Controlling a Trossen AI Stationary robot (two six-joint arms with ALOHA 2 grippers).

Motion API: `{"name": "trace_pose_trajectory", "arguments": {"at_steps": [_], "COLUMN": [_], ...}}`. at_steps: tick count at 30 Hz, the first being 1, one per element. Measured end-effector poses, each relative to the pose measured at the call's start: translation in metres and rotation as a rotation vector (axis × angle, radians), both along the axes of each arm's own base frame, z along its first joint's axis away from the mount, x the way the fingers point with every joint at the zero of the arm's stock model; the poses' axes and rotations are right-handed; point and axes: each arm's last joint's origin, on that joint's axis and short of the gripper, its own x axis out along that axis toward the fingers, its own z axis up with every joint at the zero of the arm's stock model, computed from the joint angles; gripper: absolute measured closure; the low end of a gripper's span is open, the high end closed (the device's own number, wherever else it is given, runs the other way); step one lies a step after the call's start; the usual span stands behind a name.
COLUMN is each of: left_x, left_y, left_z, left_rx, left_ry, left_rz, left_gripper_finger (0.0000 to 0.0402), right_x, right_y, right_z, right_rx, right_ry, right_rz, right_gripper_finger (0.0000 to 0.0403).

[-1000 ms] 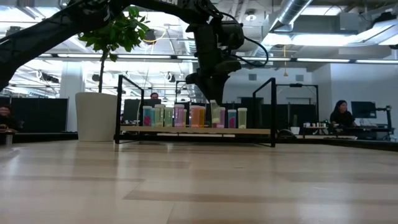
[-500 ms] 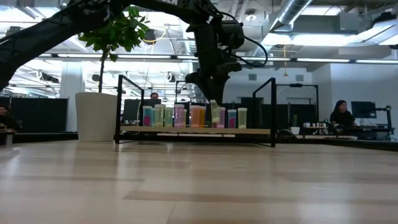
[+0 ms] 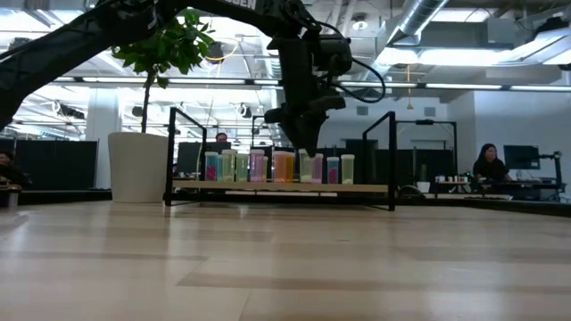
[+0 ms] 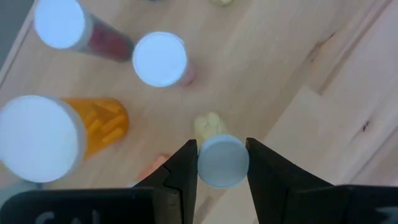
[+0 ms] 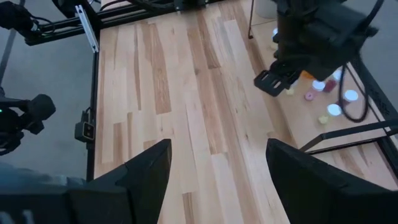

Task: Pick and place medicine bottles onto shelf by color
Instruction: Put the yellow pill bottle on the shelf

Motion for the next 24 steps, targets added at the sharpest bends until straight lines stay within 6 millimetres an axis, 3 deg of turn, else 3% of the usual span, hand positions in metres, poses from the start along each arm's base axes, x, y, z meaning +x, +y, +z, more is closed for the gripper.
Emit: {"name": "trace_pose_trajectory", "arguments": {"at_steps": [19,24], "left_x": [-0.0016,0.0002], "left_y": [-0.0025,-0.0016], "left_z": [-0.0066,-0.0087], "left_rx": [-0.020,-0.013], "left_ry": [0.029,0.020], "left_rz": [-0.030,-0.029], "left_gripper_finger": [0.0306,0.0272], "right_x": [0.0001,0.0001], "right_y": [-0.0007,-0.0007], "right_z": [0.0001,0.0001], "right_rx": [-0.017,-0.017], "right_ry": [-0.004,-0.004], "right_rz": [-0.018,-0.018], "right_gripper_finger": [0.0117,0.0117]}}
